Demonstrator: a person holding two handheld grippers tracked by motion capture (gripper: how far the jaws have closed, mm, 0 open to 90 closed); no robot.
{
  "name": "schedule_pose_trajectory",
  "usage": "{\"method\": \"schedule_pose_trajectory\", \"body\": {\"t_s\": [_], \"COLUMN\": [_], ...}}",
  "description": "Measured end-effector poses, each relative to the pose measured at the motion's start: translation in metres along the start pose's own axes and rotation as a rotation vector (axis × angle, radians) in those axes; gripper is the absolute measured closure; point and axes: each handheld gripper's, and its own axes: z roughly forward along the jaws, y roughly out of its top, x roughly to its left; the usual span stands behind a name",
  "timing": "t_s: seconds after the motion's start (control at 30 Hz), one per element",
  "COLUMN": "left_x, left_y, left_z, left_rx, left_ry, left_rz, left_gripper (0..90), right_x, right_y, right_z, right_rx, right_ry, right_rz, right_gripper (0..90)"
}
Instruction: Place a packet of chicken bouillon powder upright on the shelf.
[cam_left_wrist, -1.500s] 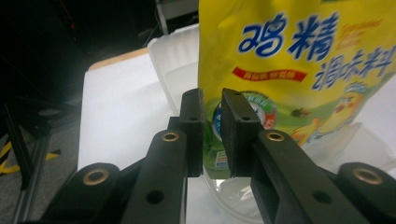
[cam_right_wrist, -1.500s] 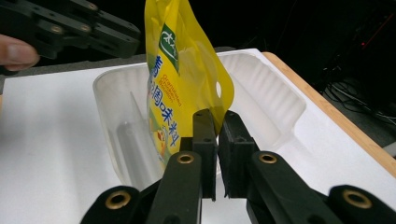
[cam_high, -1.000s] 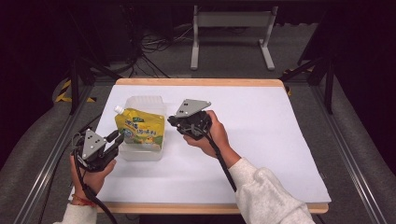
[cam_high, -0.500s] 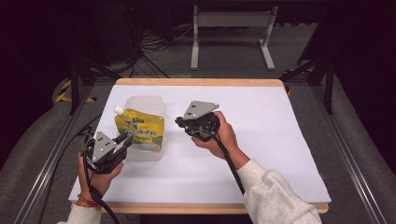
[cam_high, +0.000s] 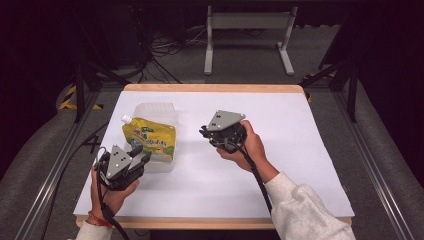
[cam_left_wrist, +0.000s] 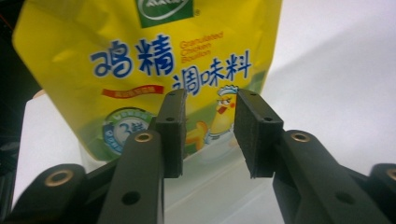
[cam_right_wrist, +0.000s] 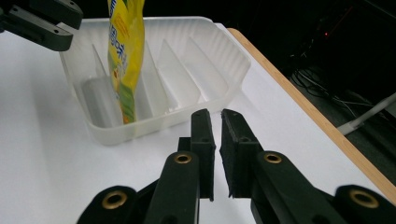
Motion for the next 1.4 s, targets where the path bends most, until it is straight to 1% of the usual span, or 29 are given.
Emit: {"method": "schedule_pose_trajectory", "body": {"t_s": [0.2,0.23,0.27,0.4,0.43,0.53,0.6,0.63,0.77,0.9,0.97,1.0,1.07,1.1,1.17,1.27,1.33,1.4], "left_x": [-0.009,-0.01,-0.012,-0.017,-0.021,-0.024,-0.029,-0.029,-0.037,-0.044,-0.048,-0.049,-0.052,-0.052,-0.054,-0.057,-0.06,-0.065], "left_y": [-0.001,-0.001,-0.001,-0.002,-0.003,-0.003,-0.004,-0.004,-0.005,-0.006,-0.007,-0.007,-0.007,-0.007,-0.007,-0.007,-0.007,-0.006], "left_z": [0.003,0.003,0.004,0.005,0.006,0.007,0.009,0.009,0.012,0.016,0.017,0.018,0.018,0.019,0.019,0.019,0.018,0.016], "left_rx": [0.015,0.016,0.019,0.026,0.032,0.037,0.045,0.045,0.054,0.068,0.069,0.073,0.073,0.069,0.066,0.064,0.061,0.049], "left_ry": [-0.007,-0.011,-0.018,-0.02,-0.021,-0.026,-0.038,-0.038,-0.06,-0.071,-0.082,-0.084,-0.087,-0.09,-0.095,-0.106,-0.121,-0.145], "left_rz": [0.024,0.02,0.029,0.042,0.052,0.059,0.068,0.068,0.094,0.121,0.121,0.13,0.129,0.139,0.134,0.146,0.139,0.157], "left_gripper": [55.9,54.7,53.9,47.1,44.9,40.0,37.9,36.4,33.6,31.1,29.7,29.2,27.8,26.8,25.8,24.9,24.7,24.1], "right_x": [-0.004,-0.005,-0.005,-0.007,-0.007,-0.007,-0.008,-0.008,-0.009,-0.01,-0.01,-0.01,-0.01,-0.011,-0.012,-0.013,-0.014,-0.015], "right_y": [-0.009,-0.011,-0.013,-0.02,-0.023,-0.028,-0.032,-0.032,-0.04,-0.048,-0.053,-0.056,-0.063,-0.065,-0.072,-0.081,-0.086,-0.092], "right_z": [-0.008,-0.009,-0.011,-0.017,-0.019,-0.023,-0.026,-0.026,-0.033,-0.039,-0.042,-0.044,-0.047,-0.049,-0.054,-0.061,-0.065,-0.07], "right_rx": [0.025,0.028,0.031,0.045,0.051,0.057,0.059,0.059,0.067,0.072,0.079,0.08,0.086,0.088,0.09,0.09,0.092,0.093], "right_ry": [-0.028,-0.031,-0.035,-0.053,-0.058,-0.065,-0.069,-0.069,-0.084,-0.095,-0.104,-0.109,-0.115,-0.116,-0.126,-0.134,-0.143,-0.15], "right_rz": [-0.018,-0.022,-0.021,-0.036,-0.037,-0.035,-0.036,-0.036,-0.039,-0.037,-0.037,-0.036,-0.027,-0.023,-0.011,0.005,0.014,0.023], "right_gripper": [79.7,79.2,78.4,74.8,73.7,72.2,70.2,70.2,66.5,63.1,61.0,60.4,58.9,57.8,55.9,52.6,50.8,49.4]}}
